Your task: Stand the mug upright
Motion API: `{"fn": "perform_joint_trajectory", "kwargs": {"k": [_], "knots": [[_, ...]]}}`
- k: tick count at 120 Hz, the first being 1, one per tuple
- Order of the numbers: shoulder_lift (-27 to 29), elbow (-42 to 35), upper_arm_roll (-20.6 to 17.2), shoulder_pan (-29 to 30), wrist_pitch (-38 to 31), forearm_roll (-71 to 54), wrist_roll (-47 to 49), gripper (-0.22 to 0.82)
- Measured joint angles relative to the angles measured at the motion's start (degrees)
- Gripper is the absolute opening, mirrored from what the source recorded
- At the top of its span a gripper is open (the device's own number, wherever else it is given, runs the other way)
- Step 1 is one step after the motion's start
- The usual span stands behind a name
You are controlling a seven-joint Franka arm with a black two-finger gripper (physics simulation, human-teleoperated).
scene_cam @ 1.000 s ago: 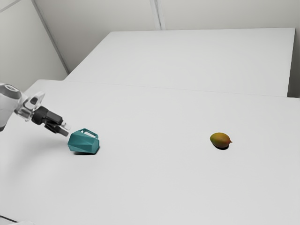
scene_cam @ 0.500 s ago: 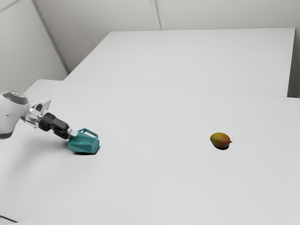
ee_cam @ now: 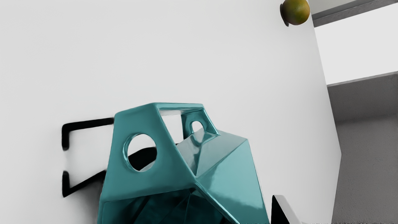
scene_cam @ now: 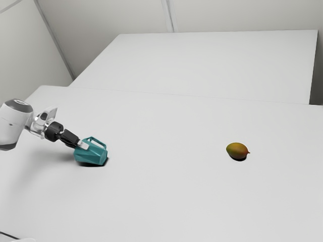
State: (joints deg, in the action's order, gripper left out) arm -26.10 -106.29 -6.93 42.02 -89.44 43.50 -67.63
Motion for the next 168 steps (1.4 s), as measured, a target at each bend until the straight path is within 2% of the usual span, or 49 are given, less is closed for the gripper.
{"fn": "perform_joint_trajectory", "kwargs": {"k": [22, 46, 66, 79, 104, 125, 148, 168], "knots": [[0.22, 0.01, -1.22, 0.48, 1.05, 0.46, -0.91, -0.13], [0.79, -0.07, -1.58, 0.32, 1.06, 0.64, -2.07, -0.16], [4.73, -2.02, -3.61, -0.33, -2.01, -0.78, -2.76, -0.17], [8.88, -4.53, -7.24, -0.73, -7.39, -3.67, -2.9, -0.18], [19.93, -15.18, -16.51, -0.91, -24.91, -13.19, -0.11, -0.18], [23.93, -20.99, -23.9, -1.72, -36.27, -20.86, 5.84, -0.18], [26.12, -23.17, -28.2, -3.47, -42.51, -29.91, 14.35, -0.18], [27.83, -25.55, -29.34, -5.98, -45.04, -34.05, 21.45, -0.18]]}}
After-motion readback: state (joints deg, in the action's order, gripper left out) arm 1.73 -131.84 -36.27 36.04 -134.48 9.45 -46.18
